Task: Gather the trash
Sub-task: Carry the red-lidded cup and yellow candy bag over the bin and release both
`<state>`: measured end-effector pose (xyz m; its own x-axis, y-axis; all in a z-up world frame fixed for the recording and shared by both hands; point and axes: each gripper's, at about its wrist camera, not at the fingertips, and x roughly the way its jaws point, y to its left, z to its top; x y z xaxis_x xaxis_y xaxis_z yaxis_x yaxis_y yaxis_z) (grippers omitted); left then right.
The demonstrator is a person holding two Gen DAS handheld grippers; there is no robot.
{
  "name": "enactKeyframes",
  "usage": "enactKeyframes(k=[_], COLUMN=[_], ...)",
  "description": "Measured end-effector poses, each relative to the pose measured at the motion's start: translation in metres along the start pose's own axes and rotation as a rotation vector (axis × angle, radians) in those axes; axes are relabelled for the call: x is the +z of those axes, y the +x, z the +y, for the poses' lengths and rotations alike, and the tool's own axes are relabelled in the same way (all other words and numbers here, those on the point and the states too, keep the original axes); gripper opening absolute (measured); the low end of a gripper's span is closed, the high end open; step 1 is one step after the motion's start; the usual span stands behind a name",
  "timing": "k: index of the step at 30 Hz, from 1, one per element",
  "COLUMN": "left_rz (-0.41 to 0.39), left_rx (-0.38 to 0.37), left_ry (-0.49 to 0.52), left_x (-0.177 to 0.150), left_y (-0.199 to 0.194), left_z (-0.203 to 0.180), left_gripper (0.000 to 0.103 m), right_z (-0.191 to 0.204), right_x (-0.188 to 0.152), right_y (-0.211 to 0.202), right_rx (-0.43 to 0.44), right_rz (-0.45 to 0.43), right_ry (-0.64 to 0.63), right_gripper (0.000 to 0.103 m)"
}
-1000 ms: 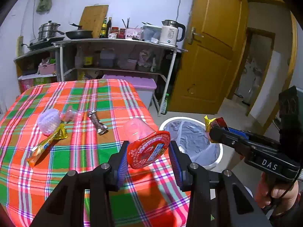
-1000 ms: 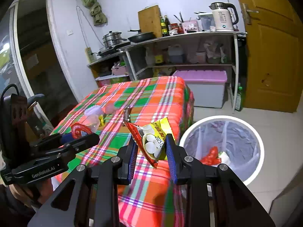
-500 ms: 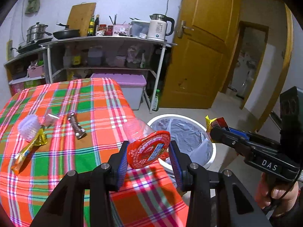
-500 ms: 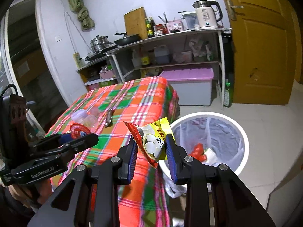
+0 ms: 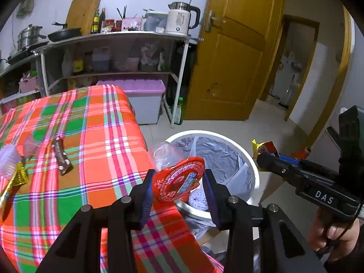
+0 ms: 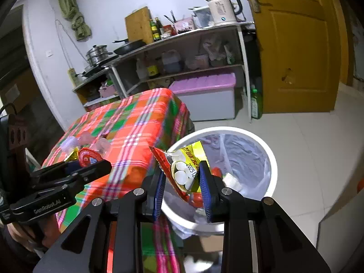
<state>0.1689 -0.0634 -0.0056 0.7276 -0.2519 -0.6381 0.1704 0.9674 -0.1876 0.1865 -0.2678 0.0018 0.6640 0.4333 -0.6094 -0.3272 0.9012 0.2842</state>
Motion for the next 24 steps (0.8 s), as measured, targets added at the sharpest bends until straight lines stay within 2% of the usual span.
enactKeyframes(k=[14,24], left_rz=[0.101,0.149], left_rx=[-0.017,-0.036], left_ry=[-0.011,-0.042], left_x=[0.01,0.016], left_y=[0.063,0.09], left_z=[0.003,0.006], left_gripper=[0.042,0.043], right_z=[-0.031,-0.041], right_x=[0.002,0.004], right_y=[0.047,0.069], right_rx=[-0.017,-0.044], right_rz=[0.074,0.117], right_ry=[0.048,0.054], right_gripper=[0.03,0.033])
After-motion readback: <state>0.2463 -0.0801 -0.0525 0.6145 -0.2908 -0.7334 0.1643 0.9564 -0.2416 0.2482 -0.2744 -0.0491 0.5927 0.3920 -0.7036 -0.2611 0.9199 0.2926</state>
